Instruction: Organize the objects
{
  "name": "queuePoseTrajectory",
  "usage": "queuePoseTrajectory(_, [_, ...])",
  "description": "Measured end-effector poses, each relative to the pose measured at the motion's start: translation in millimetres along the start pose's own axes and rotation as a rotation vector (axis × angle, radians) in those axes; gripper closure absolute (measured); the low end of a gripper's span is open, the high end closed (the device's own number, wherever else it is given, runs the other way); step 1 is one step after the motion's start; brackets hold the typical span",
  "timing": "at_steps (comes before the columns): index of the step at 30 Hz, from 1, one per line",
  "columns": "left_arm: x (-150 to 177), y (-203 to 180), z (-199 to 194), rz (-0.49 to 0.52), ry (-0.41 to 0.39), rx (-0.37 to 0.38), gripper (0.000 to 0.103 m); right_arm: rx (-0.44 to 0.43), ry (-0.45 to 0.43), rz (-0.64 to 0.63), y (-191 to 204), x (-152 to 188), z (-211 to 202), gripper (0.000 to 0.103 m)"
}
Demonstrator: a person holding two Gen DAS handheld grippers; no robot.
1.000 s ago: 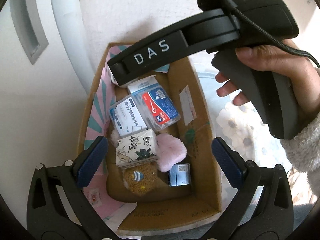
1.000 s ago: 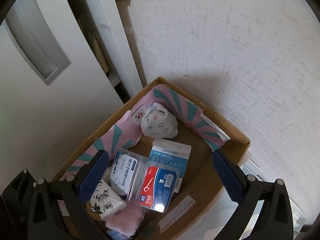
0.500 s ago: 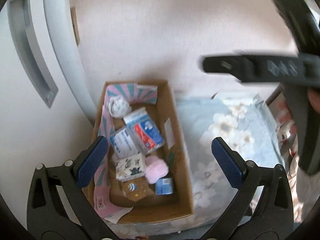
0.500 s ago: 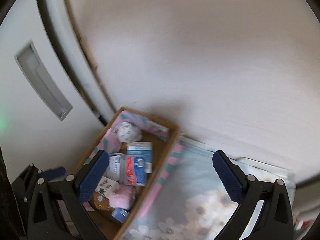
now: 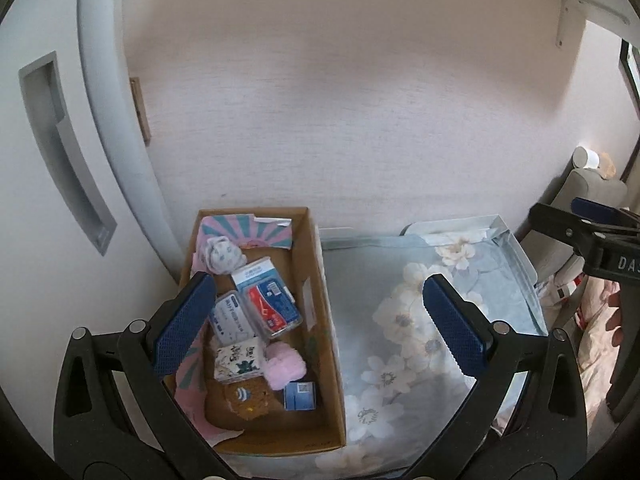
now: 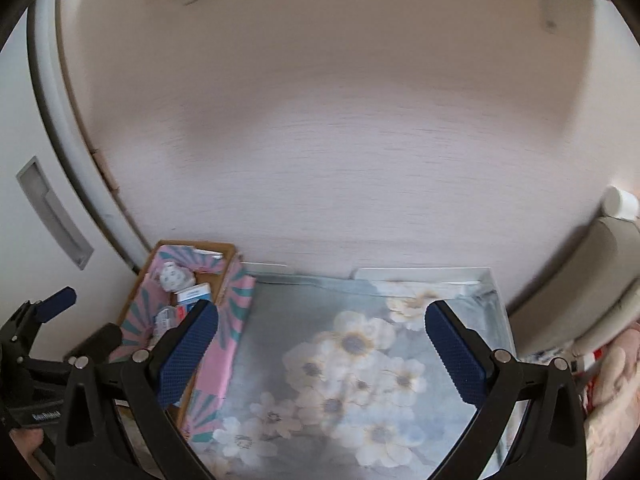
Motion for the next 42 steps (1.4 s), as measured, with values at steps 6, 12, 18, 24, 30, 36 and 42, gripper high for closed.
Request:
queuePoseTrajectory(6, [-0.1, -6.2, 2.3, 0.006, -0.006, 0.009, 0.000, 0.008, 0.002, 0.015, -7.7, 3.1, -1.9, 0.000])
queuePoseTrajectory(12, [-0.1, -5.8, 2.3, 0.004, -0.011, 0.005, 0.000, 0.015, -0.012, 0.011, -7.0, 3.4, -3.1, 0.000])
queuePoseTrajectory(18, [-0.8, -10.3, 3.8, 0.012, -0.011, -0.005, 0.000, 0.018, -0.019, 0.013, -9.5, 3.9, -2.2, 0.000])
queuePoseTrajectory(24, [-2.4, -10.3, 3.5, 0.004, -0.015, -0.012, 0.000, 0.015, -0.022, 0.013, -12.5, 5.2, -2.3, 0.000])
queuePoseTrajectory(30, [-3.2, -9.1, 3.7, -0.004, -0.012, -0.006, 0.000, 0.017, -0.015, 0.024, -18.4, 6.8, -1.6, 0.000])
queuePoseTrajectory(36, [-4.1, -10.4, 5.8, -0.003, -0.008, -0.001, 0.000, 0.018, -0.012, 0.028, -19.6, 6.3, -0.3, 0.000])
queuePoseTrajectory(42, [-3.8, -10.7, 6.2, -0.004, -0.008, -0.001, 0.000, 0.019, -0.011, 0.030, -20.3, 6.4, 0.6, 0.000])
Point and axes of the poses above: each gripper's, at about its wrist camera, not at the fingertips, and z roughly the way its jaws point, y to its left, x to its underside, the point moved 3 cm from there along z, roughly the way its jaws point, and after that the axes turned 10 degrees about x, right-handed, at the moved point
